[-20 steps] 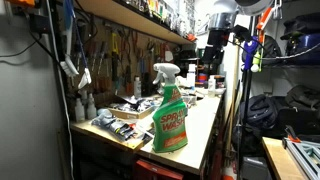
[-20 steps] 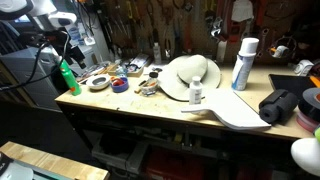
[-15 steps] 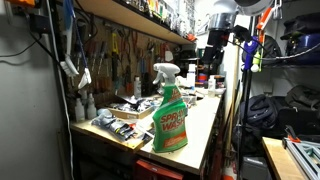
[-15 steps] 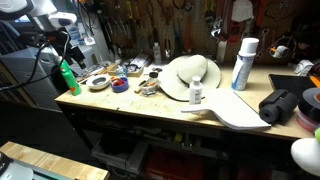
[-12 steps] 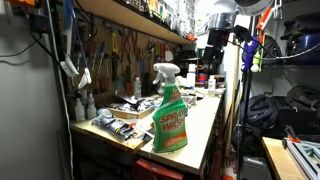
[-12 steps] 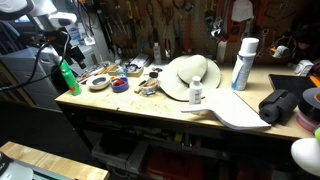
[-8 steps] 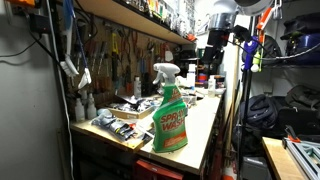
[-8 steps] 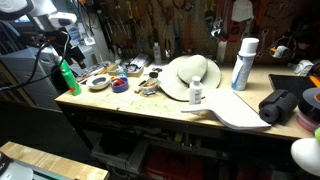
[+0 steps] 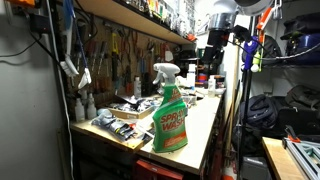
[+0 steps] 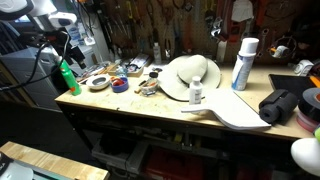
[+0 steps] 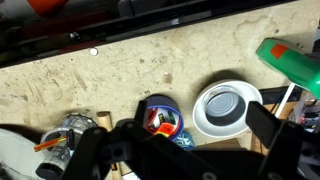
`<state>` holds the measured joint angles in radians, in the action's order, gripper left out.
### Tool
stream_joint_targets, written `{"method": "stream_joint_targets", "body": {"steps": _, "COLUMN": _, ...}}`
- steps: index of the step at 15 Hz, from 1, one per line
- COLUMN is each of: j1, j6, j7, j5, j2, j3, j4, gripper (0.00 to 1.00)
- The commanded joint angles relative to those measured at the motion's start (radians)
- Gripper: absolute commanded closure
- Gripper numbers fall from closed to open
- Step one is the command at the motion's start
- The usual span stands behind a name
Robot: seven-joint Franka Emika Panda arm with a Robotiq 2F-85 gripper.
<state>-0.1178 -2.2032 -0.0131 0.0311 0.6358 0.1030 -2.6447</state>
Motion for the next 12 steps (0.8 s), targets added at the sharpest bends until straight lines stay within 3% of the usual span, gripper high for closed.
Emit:
{"method": "stream_joint_targets", "body": {"steps": 1, "j1": -0.004, "j6": 0.003, "j7": 0.002, "j5": -0.003, "j2": 0.000, "j3": -0.003, "j4": 0.002, "gripper": 0.00}}
{"method": "stream_joint_targets", "body": {"steps": 3, "j1": -0.004, "j6": 0.003, "j7": 0.002, "j5": -0.003, "j2": 0.000, "j3": -0.003, "j4": 0.002, "gripper": 0.00}}
{"method": "stream_joint_targets", "body": {"steps": 8, "j1": -0.118, "j6": -0.293, "j7": -0.269, "j5": 0.044, "j2": -0.229, "j3": -0.064, "j4": 0.030, "gripper": 0.00}}
{"method": "stream_joint_targets", "body": {"steps": 12, "j1": -0.153, "j6": -0.316, "j7": -0.471, "j5": 0.143, "j2": -0.382, "j3": -0.154, "j4": 0.091, "gripper": 0.00}}
